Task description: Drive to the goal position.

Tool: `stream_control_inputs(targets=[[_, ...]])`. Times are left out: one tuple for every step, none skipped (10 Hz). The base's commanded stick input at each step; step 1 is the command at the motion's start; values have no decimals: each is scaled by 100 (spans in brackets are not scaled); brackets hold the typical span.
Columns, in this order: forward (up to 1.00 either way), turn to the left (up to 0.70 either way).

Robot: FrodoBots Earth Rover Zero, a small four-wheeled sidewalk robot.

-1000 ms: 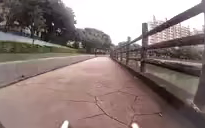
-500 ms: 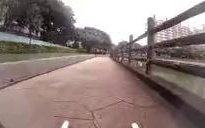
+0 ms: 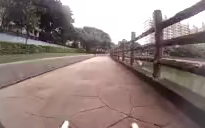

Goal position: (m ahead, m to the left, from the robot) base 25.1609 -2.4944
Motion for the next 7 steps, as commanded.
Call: stream_control_inputs(targets=[[70,0],[70,0],[70,0],[70,0],[70,0],[70,0],[70,0]])
